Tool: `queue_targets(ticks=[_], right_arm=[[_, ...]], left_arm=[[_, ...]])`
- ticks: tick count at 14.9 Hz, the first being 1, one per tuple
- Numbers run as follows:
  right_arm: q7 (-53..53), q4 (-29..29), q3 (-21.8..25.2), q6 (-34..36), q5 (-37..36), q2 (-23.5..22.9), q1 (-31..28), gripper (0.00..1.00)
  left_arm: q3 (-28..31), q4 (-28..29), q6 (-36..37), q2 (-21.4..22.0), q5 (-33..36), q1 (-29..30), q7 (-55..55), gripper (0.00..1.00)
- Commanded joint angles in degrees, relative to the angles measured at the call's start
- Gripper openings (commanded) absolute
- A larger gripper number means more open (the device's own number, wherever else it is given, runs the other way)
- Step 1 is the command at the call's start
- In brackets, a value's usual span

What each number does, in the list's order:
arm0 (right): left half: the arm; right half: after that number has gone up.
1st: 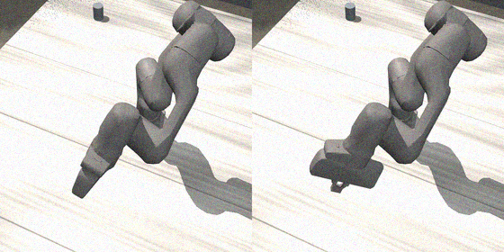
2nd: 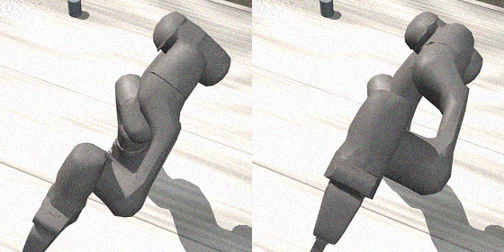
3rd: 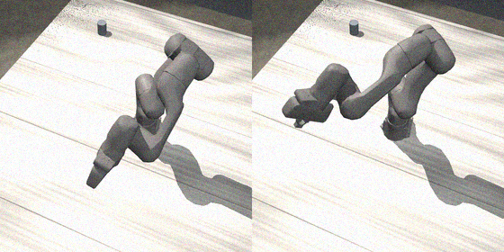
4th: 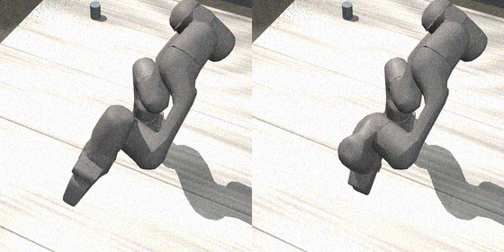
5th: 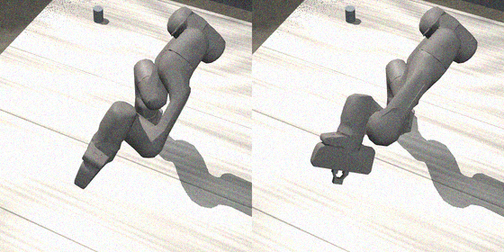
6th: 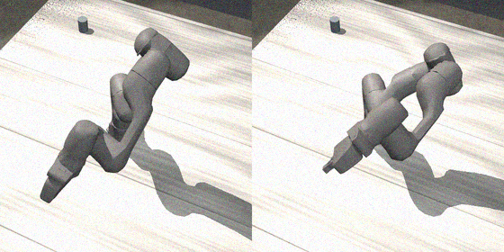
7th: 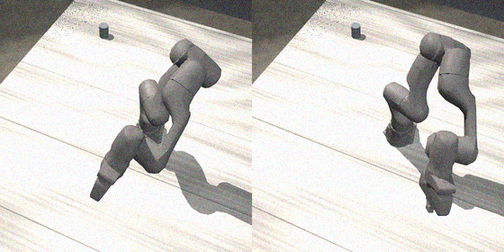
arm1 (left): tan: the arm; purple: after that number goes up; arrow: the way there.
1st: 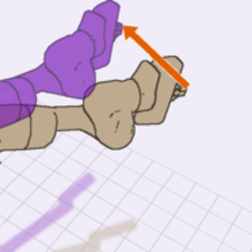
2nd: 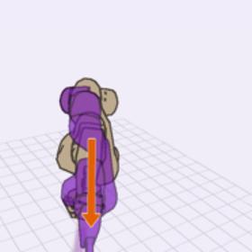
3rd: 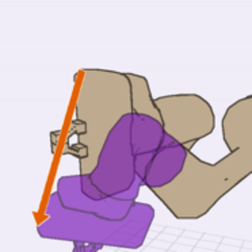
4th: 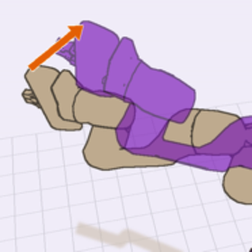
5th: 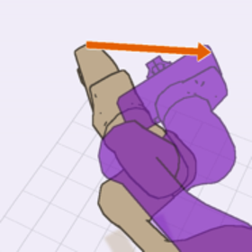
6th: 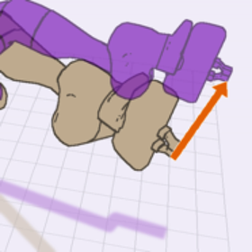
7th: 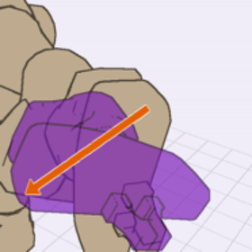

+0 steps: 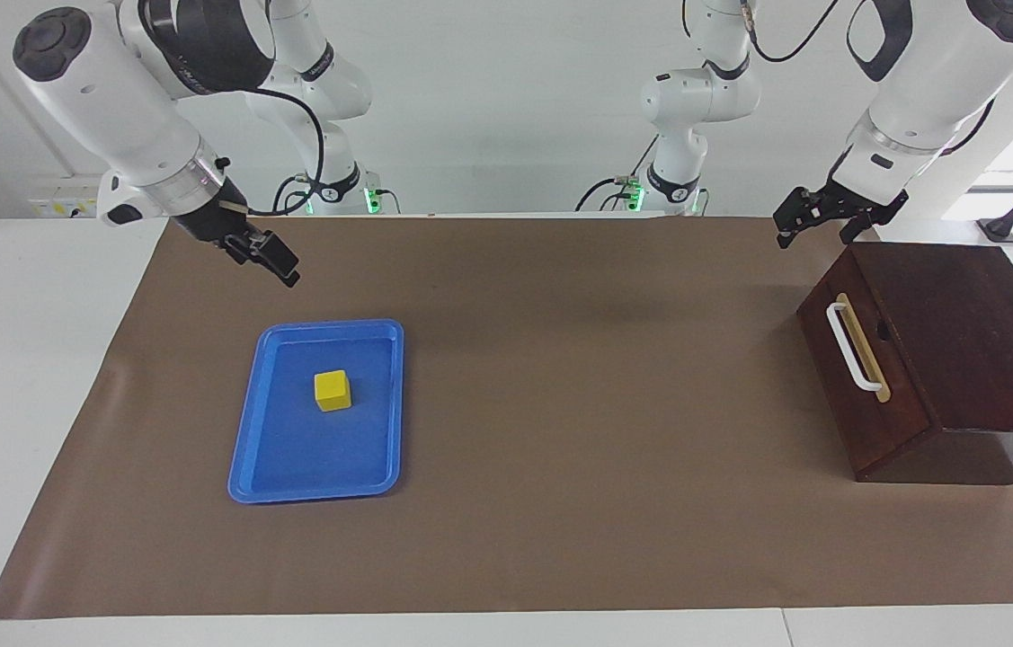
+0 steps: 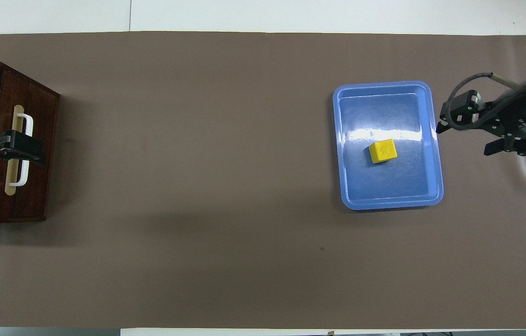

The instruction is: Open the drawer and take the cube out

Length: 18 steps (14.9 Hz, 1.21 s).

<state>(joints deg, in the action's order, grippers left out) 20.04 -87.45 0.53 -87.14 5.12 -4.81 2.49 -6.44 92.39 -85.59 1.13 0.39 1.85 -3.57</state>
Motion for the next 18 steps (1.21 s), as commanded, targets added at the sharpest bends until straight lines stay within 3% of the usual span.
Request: queue_targets(ticks=[1, 5, 18], right_arm=[[-19.46, 0.09, -1.05, 0.31, -5.19, 2.08, -1.26, 1.0], [-26.1, 0.0, -3.6, 1.53, -5.47, 3.4, -4.68, 1.0], [-24.17, -2.02, -3.6, 0.92, -5.47, 4.19, -5.92, 1.0]], left_arm=[[0.37, -0.19, 0.34, 0.45, -0.57, 0.26, 0.76, 1.0], [0.29, -0.11, 0.07, 0.45, -0.48, 0.17, 0.76, 1.0], [0.29, -0.11, -0.81, 0.45, -0.92, 0.0, 0.67, 1.0]])
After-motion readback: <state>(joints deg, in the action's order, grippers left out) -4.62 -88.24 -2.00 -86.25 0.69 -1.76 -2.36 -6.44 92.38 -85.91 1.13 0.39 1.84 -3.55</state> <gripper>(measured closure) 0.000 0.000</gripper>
